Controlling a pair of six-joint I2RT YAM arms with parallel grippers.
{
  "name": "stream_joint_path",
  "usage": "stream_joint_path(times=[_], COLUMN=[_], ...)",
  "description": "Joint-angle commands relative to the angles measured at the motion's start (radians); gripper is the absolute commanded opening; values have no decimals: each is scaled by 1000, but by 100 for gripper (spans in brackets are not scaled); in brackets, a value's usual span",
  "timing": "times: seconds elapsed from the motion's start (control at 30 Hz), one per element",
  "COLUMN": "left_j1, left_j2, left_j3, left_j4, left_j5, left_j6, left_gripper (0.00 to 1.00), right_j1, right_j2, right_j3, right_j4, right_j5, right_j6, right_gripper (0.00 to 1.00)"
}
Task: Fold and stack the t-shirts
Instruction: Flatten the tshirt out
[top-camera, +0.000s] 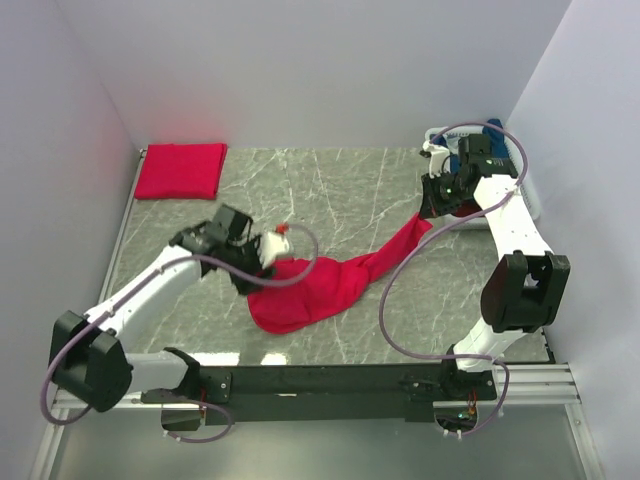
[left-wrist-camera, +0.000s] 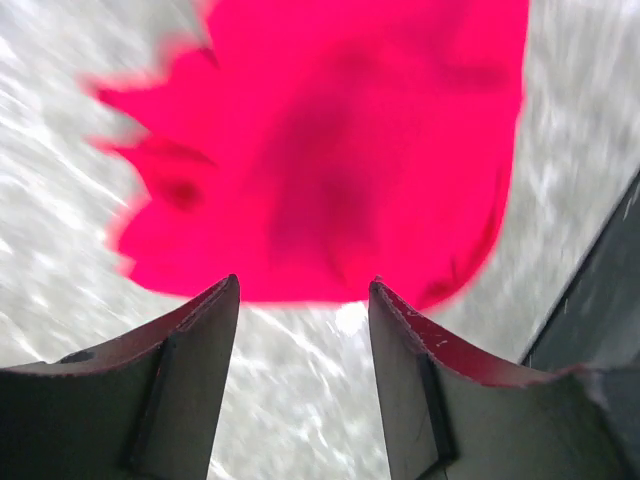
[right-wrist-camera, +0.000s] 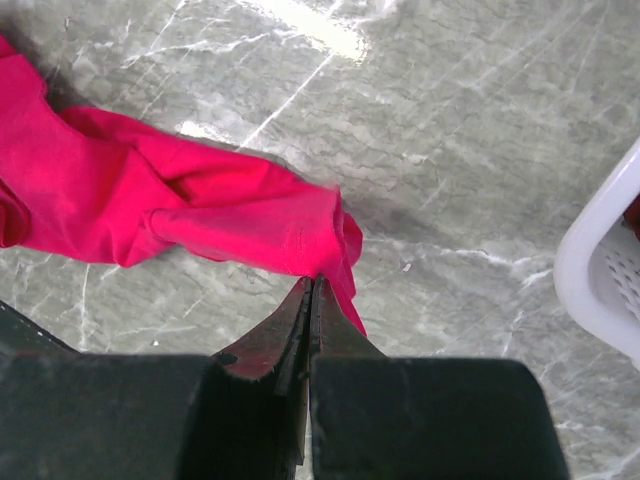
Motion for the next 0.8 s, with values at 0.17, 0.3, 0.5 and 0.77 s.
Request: stream_joint_path(times=[0.17, 0.3, 0.5, 0.77], left_j1=[32, -74, -250, -173], left_j2=[206, 278, 276, 353], left_j3=[242, 325, 247, 263], left_j4=[45, -13, 123, 139], left_j5=[242, 261, 5, -158], left_j6=[-163, -126, -163, -62], left_gripper=[60, 57, 65, 71], right_j1=[-3, -2, -3, -9], right_j2=[-47, -64, -52, -60], right_j3=[-15, -38, -44, -66], right_j4=[-5, 3, -5, -3], right_j5=[-19, -13, -19, -12], right_j6=[-36, -38, -39, -53], right_gripper=[0, 0, 0, 0])
